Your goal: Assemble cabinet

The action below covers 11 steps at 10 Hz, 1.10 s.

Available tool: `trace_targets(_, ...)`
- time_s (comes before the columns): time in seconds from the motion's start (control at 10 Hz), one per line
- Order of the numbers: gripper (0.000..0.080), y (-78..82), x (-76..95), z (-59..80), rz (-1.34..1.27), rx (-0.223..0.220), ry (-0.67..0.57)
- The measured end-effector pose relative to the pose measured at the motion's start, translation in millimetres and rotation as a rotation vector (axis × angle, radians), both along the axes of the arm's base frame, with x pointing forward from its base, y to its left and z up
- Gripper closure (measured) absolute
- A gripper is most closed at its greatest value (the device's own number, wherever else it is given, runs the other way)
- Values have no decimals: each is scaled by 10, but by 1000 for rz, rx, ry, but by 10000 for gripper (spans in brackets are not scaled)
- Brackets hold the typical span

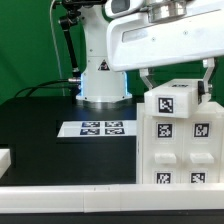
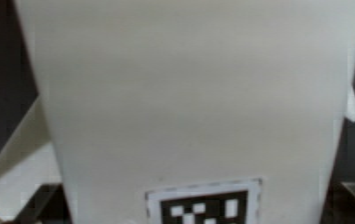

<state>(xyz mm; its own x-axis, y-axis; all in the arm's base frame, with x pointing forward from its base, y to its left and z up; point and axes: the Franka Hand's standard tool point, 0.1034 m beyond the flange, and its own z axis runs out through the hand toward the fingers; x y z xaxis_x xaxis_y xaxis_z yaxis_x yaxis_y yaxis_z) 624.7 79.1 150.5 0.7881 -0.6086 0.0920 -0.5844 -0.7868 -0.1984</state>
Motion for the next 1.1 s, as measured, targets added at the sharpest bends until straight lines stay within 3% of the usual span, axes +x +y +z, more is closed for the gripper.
trace_targets(0.7,239,0,-58,-5,-602,158,106)
trace_targets(1.1,239,-2,-47,-10,-826,209,142)
